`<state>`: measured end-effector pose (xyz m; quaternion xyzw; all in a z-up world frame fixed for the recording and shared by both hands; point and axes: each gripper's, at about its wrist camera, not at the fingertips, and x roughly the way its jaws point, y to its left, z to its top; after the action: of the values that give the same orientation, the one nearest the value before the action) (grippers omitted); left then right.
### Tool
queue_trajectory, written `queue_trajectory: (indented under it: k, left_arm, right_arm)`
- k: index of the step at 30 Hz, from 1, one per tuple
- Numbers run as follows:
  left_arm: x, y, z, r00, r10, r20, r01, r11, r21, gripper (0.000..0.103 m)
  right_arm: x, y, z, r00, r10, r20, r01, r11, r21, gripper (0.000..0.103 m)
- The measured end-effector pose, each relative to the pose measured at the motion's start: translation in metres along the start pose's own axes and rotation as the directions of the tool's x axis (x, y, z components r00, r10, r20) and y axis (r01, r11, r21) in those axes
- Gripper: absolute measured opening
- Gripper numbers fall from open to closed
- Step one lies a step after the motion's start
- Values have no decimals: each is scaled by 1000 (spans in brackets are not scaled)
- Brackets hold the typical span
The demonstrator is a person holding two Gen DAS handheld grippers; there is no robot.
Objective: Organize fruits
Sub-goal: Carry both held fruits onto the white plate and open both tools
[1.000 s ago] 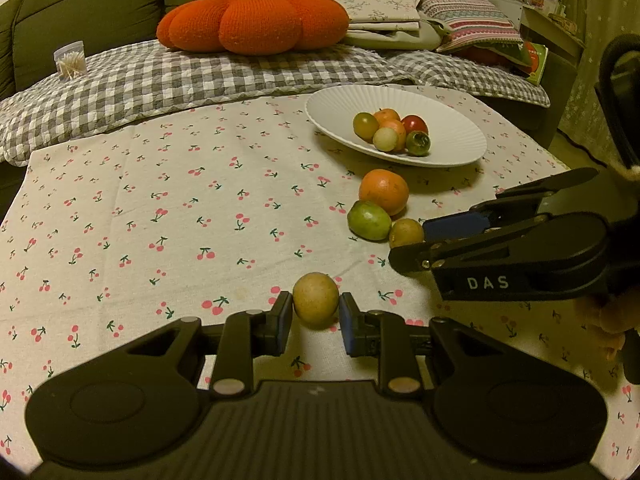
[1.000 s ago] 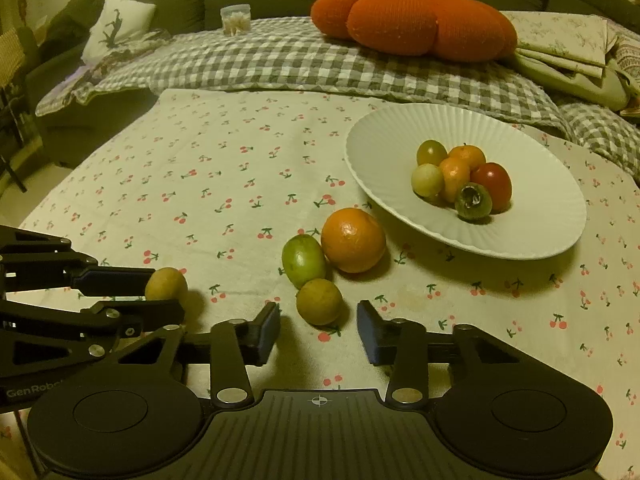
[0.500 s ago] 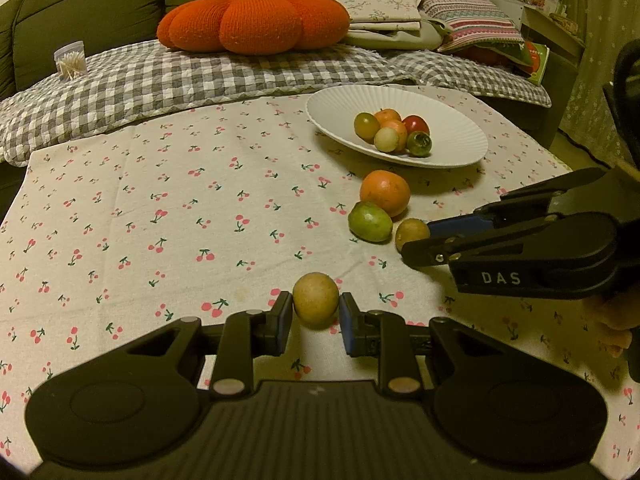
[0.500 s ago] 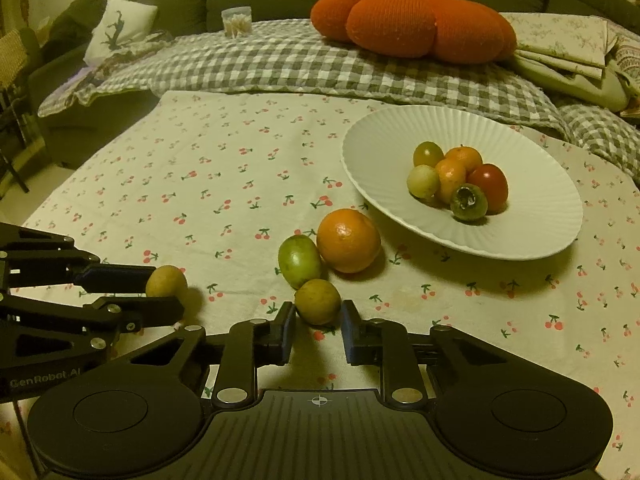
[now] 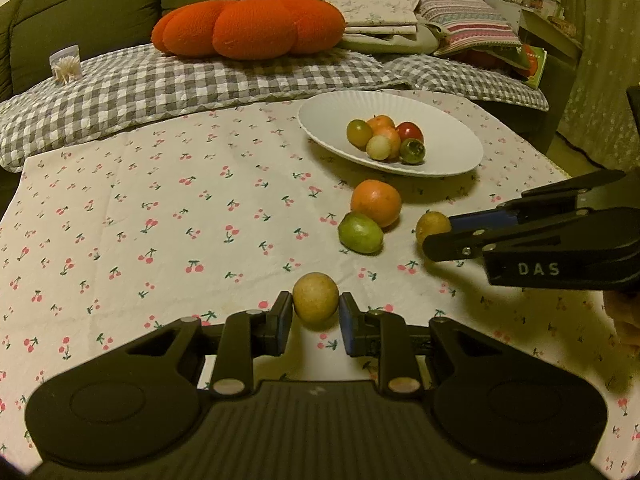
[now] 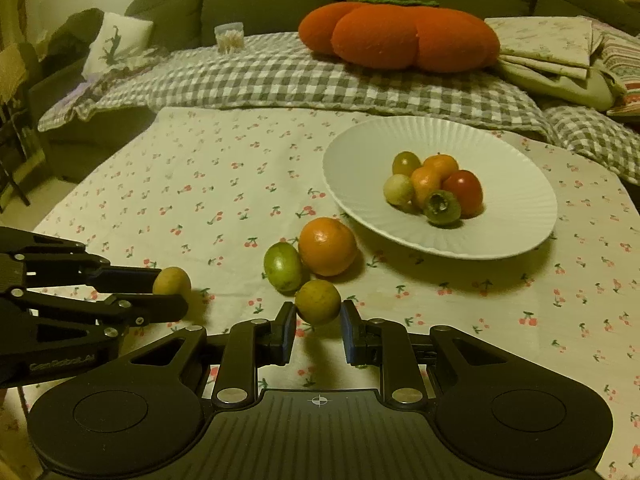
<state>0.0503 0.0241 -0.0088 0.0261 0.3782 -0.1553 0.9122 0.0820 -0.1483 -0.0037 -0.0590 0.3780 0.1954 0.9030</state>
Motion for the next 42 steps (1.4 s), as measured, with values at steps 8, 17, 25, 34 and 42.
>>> queue_trajectory:
  k: [8, 17, 25, 34, 42]
  left_arm:
    - [7, -8, 12, 1000, -14, 17, 14, 1000, 1, 23]
    - [13, -23, 33, 998, -37, 53, 37, 999, -7, 23]
    - [26, -39, 52, 995, -59, 79, 61, 998, -23, 23]
    - [43, -56, 72, 990, -101, 101, 107, 993, -49, 23]
    - [60, -65, 79, 989, -111, 94, 116, 992, -56, 23]
  right_arm:
    - [-15, -17, 2, 1000, -15, 27, 14, 999, 33, 21]
    - [-26, -36, 9, 998, -40, 57, 36, 997, 67, 21]
    - [-28, -58, 18, 994, -77, 81, 68, 991, 111, 21]
    - [-25, -81, 26, 990, -105, 91, 89, 982, 167, 21]
    - [-19, -94, 28, 989, -117, 86, 98, 976, 193, 21]
